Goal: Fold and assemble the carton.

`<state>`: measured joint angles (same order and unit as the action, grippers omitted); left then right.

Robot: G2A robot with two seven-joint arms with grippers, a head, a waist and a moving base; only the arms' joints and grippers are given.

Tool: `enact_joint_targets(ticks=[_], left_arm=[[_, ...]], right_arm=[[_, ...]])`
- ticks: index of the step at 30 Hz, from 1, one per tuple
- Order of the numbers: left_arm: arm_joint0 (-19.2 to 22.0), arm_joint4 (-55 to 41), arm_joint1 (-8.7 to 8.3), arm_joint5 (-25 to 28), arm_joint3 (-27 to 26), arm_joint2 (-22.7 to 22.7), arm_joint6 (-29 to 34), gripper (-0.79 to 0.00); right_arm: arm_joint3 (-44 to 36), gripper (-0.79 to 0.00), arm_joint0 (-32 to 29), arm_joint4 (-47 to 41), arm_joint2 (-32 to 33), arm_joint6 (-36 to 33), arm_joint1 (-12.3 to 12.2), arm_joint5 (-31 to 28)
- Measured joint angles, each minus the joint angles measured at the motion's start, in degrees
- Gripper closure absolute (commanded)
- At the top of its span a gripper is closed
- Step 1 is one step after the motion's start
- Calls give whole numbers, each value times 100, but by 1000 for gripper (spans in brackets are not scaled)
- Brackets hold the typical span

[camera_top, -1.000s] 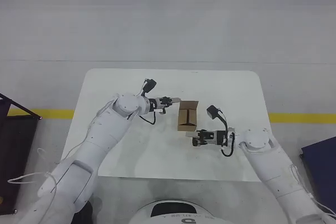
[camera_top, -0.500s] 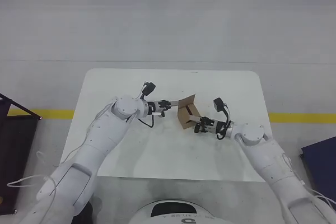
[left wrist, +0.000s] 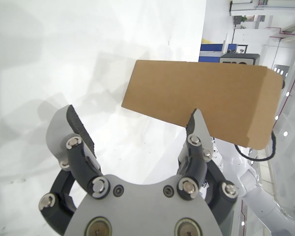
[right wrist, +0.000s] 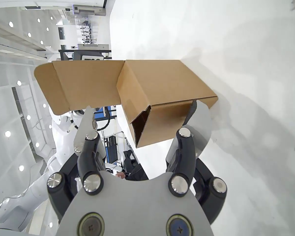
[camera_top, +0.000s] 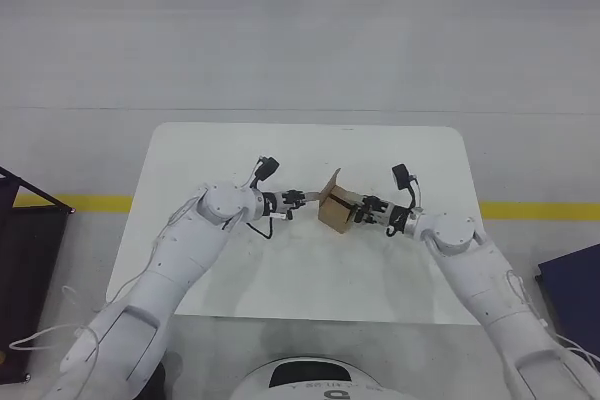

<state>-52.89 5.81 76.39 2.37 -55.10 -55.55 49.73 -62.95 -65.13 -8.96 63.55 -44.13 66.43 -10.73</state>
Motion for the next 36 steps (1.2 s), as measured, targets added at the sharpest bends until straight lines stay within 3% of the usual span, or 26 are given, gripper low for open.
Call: enact_joint_targets(ticks=[1,2,8,10,19,29,36], left_arm=[[-18,-1,-13,6,-10,-28,12,-751],[-33,-1,-22,11,-21,-45,19,-760],[-61,-58,-38,-1,-9,-82,20,-757],[-30,-108,-19,11,44,-56,-5,-751],[27,-167,29,61,-23,43,-151,-742],[-11,340,73,-75,-377,372,-298,-785],[46,701,141,-347,-353,646,-431,-785]], right_arm=[[-42,-597,-32,-15,75,41,-17,-42],[-105,-585,-89,-86,163,113,-32,-136],[-909,-683,-666,-608,638,425,-97,-880],[-1152,-785,-769,-734,624,515,-90,-853],[-926,-785,-652,-678,180,780,32,-477],[-792,-785,-662,-814,296,644,25,-445],[-771,-785,-627,-905,311,469,32,-488]])
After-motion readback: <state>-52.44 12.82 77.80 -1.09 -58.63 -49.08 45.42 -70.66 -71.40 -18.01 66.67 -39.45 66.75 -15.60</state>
